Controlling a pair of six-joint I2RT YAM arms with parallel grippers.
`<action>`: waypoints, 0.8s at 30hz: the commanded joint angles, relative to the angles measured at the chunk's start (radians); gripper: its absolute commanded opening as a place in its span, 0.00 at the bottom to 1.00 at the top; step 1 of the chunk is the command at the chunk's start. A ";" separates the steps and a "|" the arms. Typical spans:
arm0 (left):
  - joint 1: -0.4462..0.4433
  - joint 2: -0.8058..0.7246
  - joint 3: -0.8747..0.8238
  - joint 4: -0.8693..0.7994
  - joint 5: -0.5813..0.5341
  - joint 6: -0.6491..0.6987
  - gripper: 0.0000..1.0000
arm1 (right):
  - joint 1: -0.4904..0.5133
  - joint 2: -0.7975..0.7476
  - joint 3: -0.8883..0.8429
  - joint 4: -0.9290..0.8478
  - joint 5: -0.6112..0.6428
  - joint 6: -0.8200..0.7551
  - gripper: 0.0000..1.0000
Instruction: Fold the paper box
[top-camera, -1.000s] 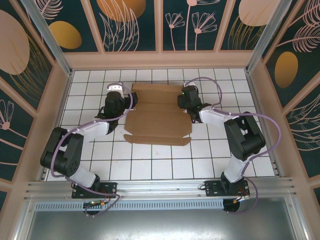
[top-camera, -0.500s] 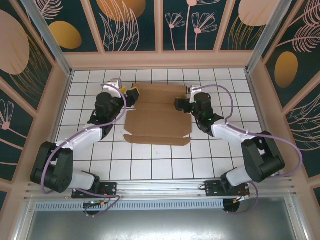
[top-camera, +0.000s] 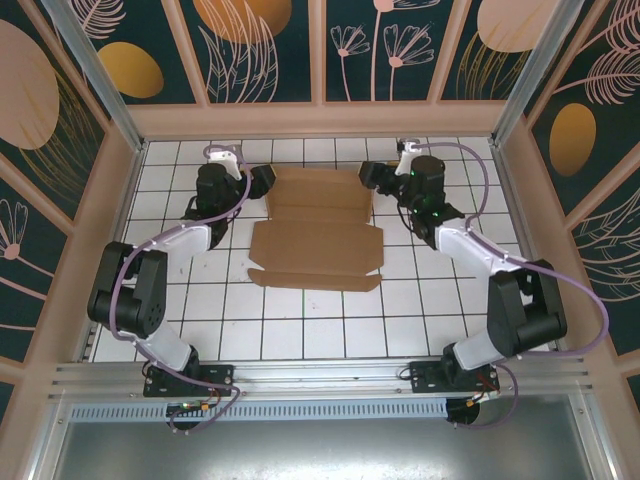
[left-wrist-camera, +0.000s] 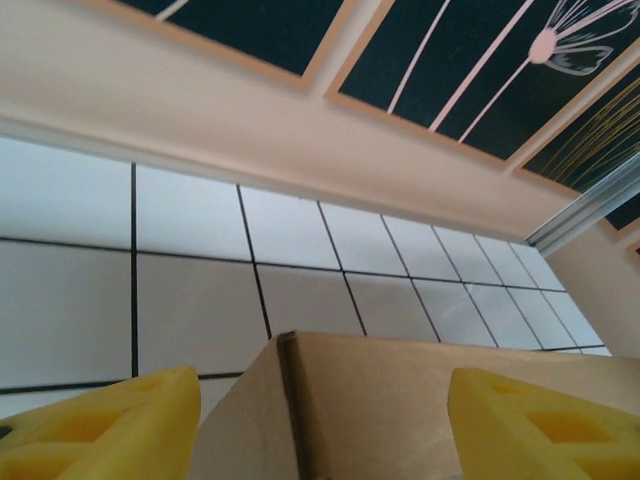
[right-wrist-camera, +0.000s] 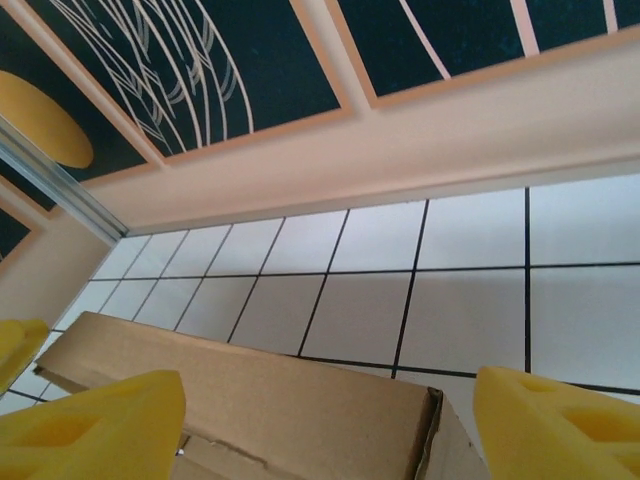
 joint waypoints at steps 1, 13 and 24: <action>0.000 0.025 0.036 -0.023 -0.004 -0.038 0.65 | -0.006 0.063 0.036 -0.111 0.020 0.028 0.73; 0.000 0.105 -0.013 -0.018 -0.029 -0.117 0.52 | -0.005 0.138 0.009 -0.142 0.069 0.008 0.54; -0.001 -0.127 -0.081 -0.013 -0.081 0.089 0.69 | -0.007 0.075 0.029 -0.165 0.053 -0.003 0.65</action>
